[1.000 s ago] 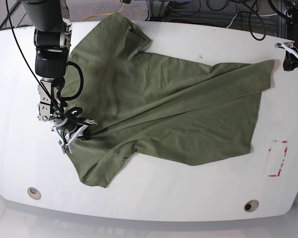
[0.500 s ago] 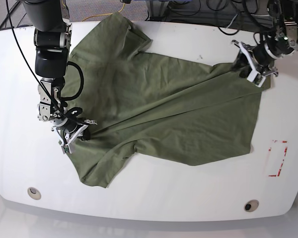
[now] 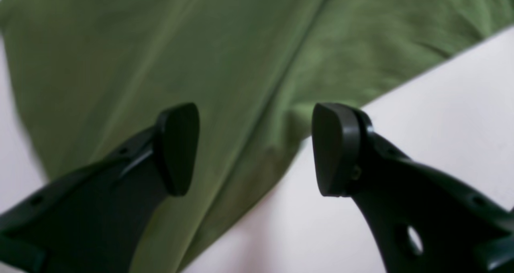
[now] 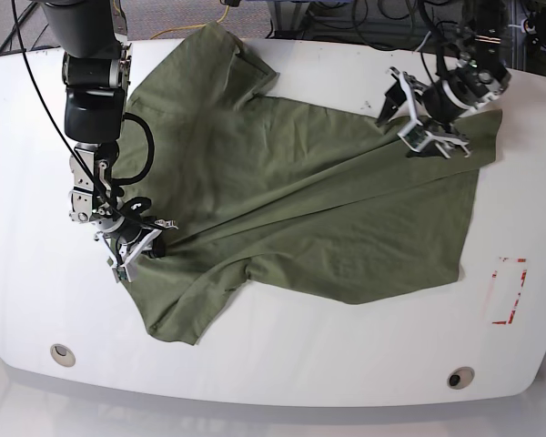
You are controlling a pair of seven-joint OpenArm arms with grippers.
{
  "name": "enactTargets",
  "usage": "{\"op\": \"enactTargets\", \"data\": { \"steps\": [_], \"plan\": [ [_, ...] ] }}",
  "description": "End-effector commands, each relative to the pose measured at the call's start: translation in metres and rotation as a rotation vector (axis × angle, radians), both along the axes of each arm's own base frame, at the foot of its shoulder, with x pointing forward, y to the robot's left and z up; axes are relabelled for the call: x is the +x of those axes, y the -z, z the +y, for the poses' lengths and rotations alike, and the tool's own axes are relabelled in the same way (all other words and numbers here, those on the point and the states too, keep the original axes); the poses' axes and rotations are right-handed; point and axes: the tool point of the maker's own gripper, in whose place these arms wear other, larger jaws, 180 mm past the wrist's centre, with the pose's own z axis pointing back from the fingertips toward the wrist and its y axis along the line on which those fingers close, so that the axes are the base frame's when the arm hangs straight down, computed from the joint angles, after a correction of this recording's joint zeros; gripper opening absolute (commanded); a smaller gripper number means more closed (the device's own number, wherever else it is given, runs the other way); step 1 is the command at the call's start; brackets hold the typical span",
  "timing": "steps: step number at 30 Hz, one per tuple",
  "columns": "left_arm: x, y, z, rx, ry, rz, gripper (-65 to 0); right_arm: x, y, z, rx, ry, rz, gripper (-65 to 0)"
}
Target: Layout the t-shirt on the table in an organized manner, then fold the t-shirt properly
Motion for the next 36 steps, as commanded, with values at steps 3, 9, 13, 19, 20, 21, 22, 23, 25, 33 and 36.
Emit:
{"op": "enactTargets", "data": {
  "steps": [3,9,13,19,20,21,22,23,25,33,36],
  "plan": [
    [-0.003,0.001,-0.013,0.052,0.088,-0.032,-23.5,0.006,-0.008,-0.008,-0.027,0.005,-0.007,-64.4],
    [-0.01,0.009,-0.024,0.117,0.164,-0.033,-23.5,0.006,-0.008,-0.008,-0.027,0.005,-0.007,-64.4],
    [-0.01,0.012,-0.02,0.161,0.173,-0.036,-23.5,0.006,-0.008,-0.008,-0.027,0.005,-0.007,-64.4],
    [-0.01,0.02,-0.012,0.22,0.179,-0.026,-23.5,0.006,-0.008,-0.009,-0.026,0.007,-0.007,-64.4],
    [-0.009,0.021,-0.011,0.226,0.181,-0.024,-23.5,0.006,-0.008,-0.009,-0.026,0.007,-0.007,-64.4],
    [-0.007,0.021,-0.01,0.231,0.18,-0.026,-23.5,0.006,-0.008,-0.009,-0.026,0.007,-0.007,-64.4],
    [-0.005,0.021,-0.01,0.236,0.181,-0.028,-23.5,0.006,-0.008,-0.009,-0.026,0.007,-0.007,-64.4],
    [-0.004,0.023,-0.01,0.238,0.185,-0.026,-23.5,0.006,-0.008,-0.009,-0.026,0.007,-0.007,-64.4],
    [-0.003,0.026,-0.01,0.245,0.192,-0.022,-23.5,0.006,-0.008,-0.009,-0.026,0.007,-0.007,-64.4],
    [0.01,0.032,0.002,0.321,0.193,-0.027,-23.6,0.006,-0.008,-0.009,-0.026,0.007,-0.007,-64.4],
    [0.013,0.03,0.002,0.322,0.192,-0.036,-25.1,0.006,-0.008,-0.009,-0.026,0.007,-0.007,-64.4]
  ]
}}
